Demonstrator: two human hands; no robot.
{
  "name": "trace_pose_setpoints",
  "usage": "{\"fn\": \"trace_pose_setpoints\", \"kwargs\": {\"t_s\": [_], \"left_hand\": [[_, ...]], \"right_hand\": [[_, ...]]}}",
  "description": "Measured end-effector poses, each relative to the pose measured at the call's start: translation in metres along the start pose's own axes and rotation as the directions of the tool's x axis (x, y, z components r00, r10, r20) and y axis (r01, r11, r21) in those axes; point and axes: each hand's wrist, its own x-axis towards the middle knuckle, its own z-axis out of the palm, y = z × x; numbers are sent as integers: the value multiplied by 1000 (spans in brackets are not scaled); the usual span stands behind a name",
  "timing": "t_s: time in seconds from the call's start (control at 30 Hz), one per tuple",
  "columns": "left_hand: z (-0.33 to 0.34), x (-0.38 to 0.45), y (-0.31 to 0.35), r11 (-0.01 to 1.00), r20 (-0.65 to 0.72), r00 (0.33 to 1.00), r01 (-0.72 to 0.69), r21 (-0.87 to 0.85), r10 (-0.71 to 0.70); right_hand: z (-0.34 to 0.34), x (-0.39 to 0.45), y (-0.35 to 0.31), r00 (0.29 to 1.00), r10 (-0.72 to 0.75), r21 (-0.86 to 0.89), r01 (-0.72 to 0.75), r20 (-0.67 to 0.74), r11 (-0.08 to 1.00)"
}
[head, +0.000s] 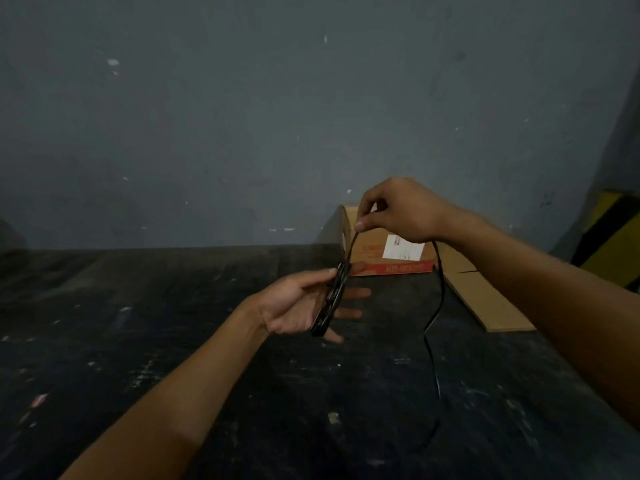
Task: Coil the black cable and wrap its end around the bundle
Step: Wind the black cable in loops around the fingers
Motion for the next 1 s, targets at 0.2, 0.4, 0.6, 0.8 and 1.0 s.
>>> {"fn": "trace_pose_setpoints", "kwargs": {"t_s": [0.2, 0.4, 0.6, 0.8, 1.0], "left_hand": [[12, -8, 6, 998, 138, 989, -51, -45, 57], [22, -11, 18, 984, 210, 962, -161, -75, 173], [24, -18, 39, 960, 225, 934, -259, -102, 276], [21, -15, 50, 957, 143, 946, -283, -71, 290], [3, -7, 53, 950, -4, 953, -302, -83, 303]], "right_hand": [[25, -8, 23, 997, 78, 325, -65, -25, 943], [82, -19, 41, 985, 173, 613, -145, 14, 777], [156, -48, 49, 960, 226, 755, -270, 165, 597], [190, -63, 25, 953, 165, 771, -304, 256, 560], [181, -72, -14, 948, 11, 729, -251, 317, 637]]}}
